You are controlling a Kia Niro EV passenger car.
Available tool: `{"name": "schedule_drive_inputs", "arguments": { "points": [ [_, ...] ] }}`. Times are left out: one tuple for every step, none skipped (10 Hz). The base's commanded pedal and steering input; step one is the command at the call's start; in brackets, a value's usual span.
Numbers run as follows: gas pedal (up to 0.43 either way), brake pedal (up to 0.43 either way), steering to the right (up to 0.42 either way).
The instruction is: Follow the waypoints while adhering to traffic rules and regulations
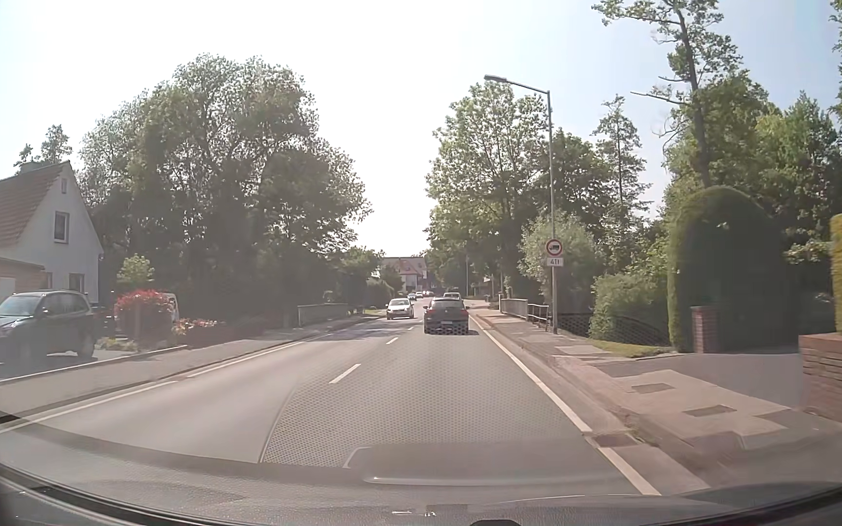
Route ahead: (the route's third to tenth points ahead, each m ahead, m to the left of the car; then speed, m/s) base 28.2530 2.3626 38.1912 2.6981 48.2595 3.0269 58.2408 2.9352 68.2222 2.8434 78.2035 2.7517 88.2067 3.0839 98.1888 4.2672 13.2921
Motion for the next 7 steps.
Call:
{"name": "schedule_drive_inputs", "arguments": {
  "points": [
    [0.087,0.000,-0.004],
    [0.087,0.000,-0.004],
    [0.087,0.000,-0.004],
    [0.098,0.000,-0.004],
    [0.098,0.000,-0.004],
    [0.098,0.000,-0.004],
    [0.098,0.000,-0.004]
  ]
}}
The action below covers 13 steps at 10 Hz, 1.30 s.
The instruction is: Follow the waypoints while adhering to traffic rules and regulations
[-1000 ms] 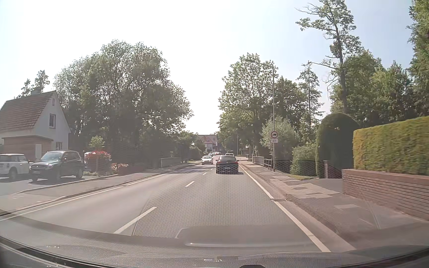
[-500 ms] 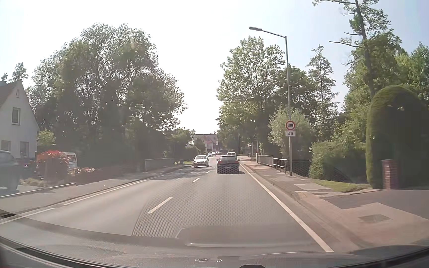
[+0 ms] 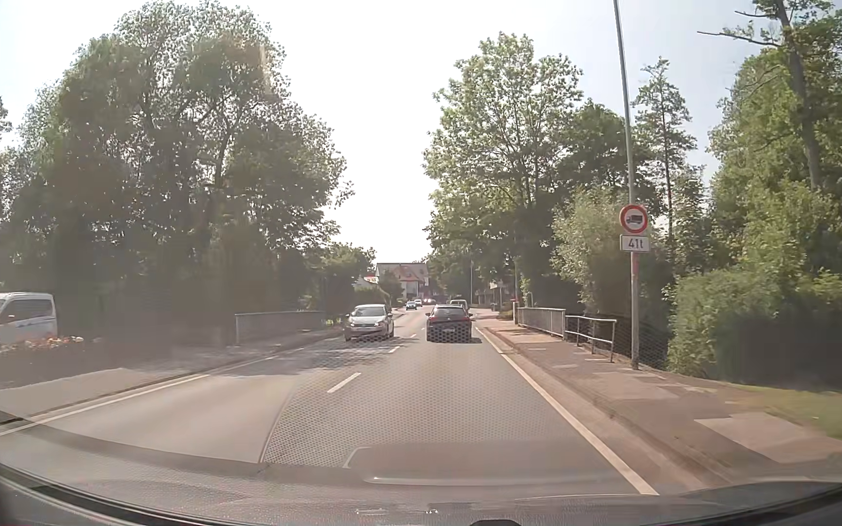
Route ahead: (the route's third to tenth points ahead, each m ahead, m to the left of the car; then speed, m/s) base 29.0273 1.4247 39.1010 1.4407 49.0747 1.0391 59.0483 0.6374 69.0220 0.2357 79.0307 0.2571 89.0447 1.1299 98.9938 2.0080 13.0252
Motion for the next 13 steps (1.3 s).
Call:
{"name": "schedule_drive_inputs", "arguments": {
  "points": [
    [0.098,0.000,-0.004],
    [0.098,0.000,-0.004],
    [0.098,0.000,-0.004],
    [0.098,0.000,-0.004],
    [0.098,0.000,-0.004],
    [0.098,0.000,-0.004],
    [0.110,0.000,-0.004],
    [0.118,0.000,-0.003],
    [0.118,0.000,-0.003],
    [0.118,0.000,-0.002],
    [0.130,0.000,-0.003],
    [0.130,0.000,-0.002],
    [0.138,0.000,-0.002]
  ]
}}
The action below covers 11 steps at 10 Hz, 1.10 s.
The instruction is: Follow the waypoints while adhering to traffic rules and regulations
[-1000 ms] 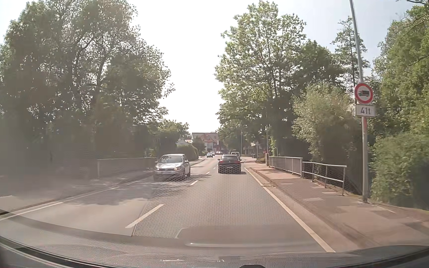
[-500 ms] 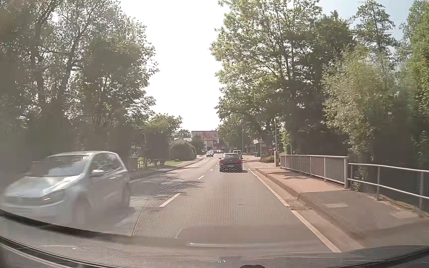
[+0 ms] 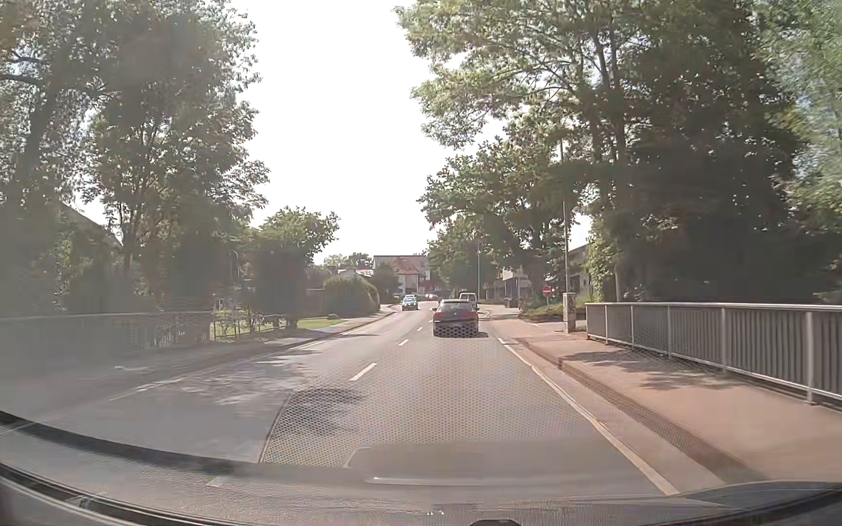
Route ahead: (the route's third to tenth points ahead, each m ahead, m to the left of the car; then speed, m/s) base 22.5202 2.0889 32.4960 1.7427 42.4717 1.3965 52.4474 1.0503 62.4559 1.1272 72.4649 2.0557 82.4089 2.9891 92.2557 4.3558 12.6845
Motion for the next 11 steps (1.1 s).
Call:
{"name": "schedule_drive_inputs", "arguments": {
  "points": [
    [0.138,0.000,-0.002],
    [0.150,0.000,-0.002],
    [0.157,0.000,-0.002],
    [0.169,0.000,-0.002],
    [0.169,0.000,-0.001],
    [0.169,0.000,-0.001],
    [0.169,0.000,-0.001],
    [0.169,0.000,-0.001],
    [0.169,0.000,-0.001],
    [0.169,0.000,-0.001],
    [0.169,0.000,-0.001]
  ]
}}
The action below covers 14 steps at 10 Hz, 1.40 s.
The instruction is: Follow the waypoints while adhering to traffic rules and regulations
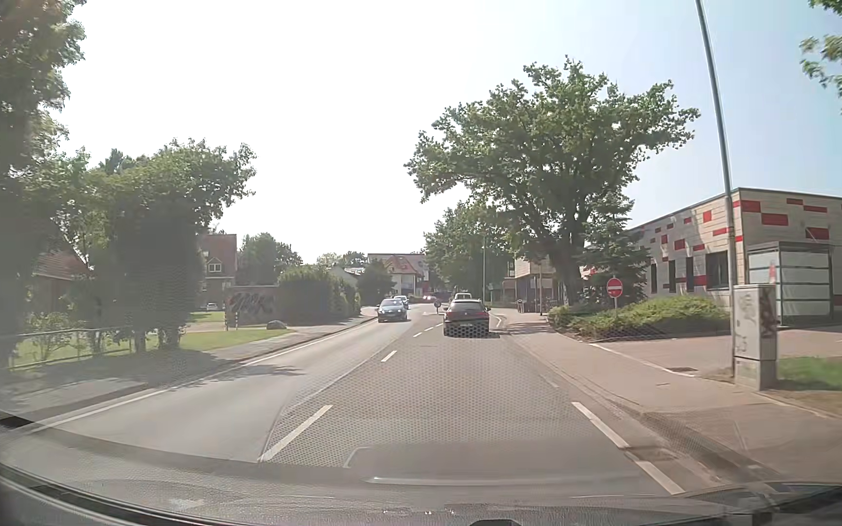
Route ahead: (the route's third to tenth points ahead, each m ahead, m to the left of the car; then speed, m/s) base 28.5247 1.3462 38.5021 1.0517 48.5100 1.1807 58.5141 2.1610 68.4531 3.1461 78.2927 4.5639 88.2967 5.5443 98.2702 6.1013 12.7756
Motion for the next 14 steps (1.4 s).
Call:
{"name": "schedule_drive_inputs", "arguments": {
  "points": [
    [0.169,0.000,-0.001],
    [0.169,0.000,0.000],
    [0.169,0.000,0.001],
    [0.169,0.000,0.003],
    [0.169,0.000,0.006],
    [0.169,0.000,0.010],
    [0.169,0.000,0.013],
    [0.169,0.000,0.014],
    [0.169,0.000,0.014],
    [0.169,0.000,0.014],
    [0.169,0.000,0.014],
    [0.169,0.000,0.014],
    [0.169,0.000,0.014],
    [0.169,0.000,0.014]
  ]
}}
